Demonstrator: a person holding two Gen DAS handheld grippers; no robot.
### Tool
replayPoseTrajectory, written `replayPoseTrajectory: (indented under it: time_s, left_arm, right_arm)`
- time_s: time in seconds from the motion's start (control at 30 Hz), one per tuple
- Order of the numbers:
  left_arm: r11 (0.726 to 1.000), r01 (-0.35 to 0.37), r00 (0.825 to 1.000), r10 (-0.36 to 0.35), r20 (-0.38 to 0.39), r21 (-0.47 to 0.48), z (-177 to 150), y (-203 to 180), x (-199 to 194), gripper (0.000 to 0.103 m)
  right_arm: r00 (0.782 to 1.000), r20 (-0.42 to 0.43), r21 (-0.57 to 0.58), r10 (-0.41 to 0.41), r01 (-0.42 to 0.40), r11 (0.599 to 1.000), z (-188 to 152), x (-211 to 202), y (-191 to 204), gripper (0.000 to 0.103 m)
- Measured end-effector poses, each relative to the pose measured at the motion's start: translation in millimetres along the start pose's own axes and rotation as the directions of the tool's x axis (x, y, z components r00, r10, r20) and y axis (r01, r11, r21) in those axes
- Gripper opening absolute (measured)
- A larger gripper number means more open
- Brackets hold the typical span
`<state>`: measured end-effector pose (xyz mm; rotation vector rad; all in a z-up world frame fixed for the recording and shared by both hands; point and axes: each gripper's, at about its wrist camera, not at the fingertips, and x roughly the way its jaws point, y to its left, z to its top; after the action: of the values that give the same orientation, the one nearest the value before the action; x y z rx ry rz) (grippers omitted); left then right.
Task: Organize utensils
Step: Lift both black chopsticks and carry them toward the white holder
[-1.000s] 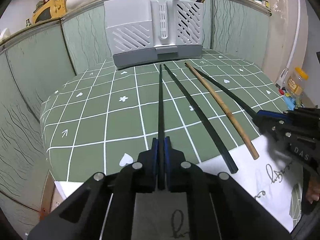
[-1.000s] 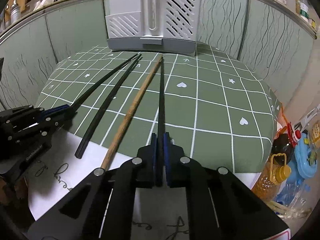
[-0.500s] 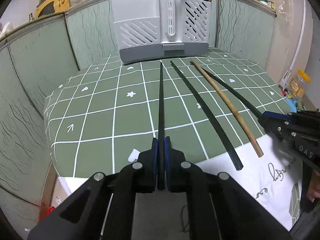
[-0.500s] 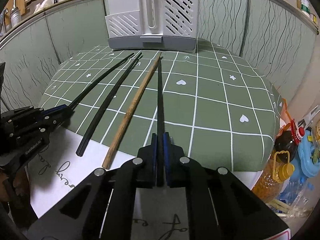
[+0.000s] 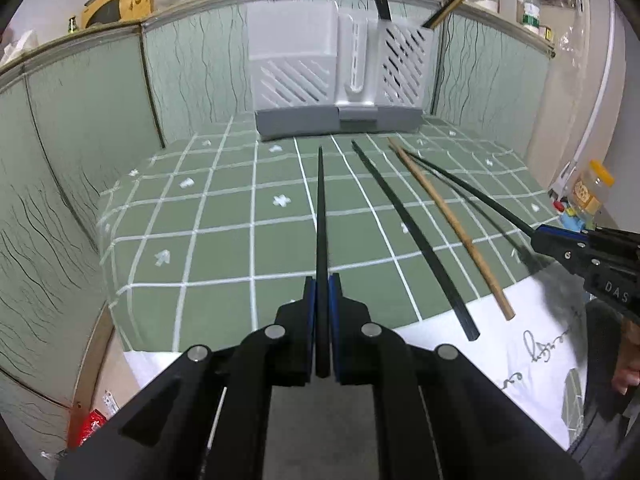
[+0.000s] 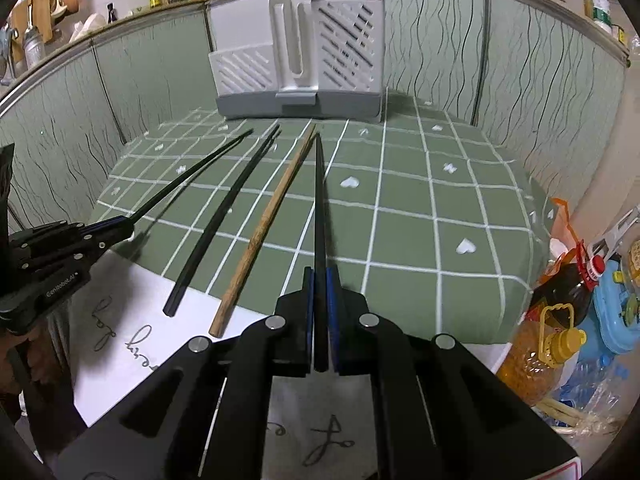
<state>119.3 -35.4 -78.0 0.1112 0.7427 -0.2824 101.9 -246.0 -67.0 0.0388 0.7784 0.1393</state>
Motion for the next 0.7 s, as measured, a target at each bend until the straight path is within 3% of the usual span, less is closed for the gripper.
replayPoseTrajectory:
  time_s: [0.37,0.7]
  left_arm:
    - [1.0,0.02,0.994,-0.018,0.107,-0.019,31,17,-47,0.006]
    - [0.999,0.037,0.98,-0.033,0.197,-0.015,62,25,-79,0.006]
  right_arm:
    - [0.996,0.091,0.012,0.017,-0.018,1.0,24,-45,-13,0.006]
    - [0.979,0.2,0.006,0.039,-0.041,0.999,60,-88,-15,0.006]
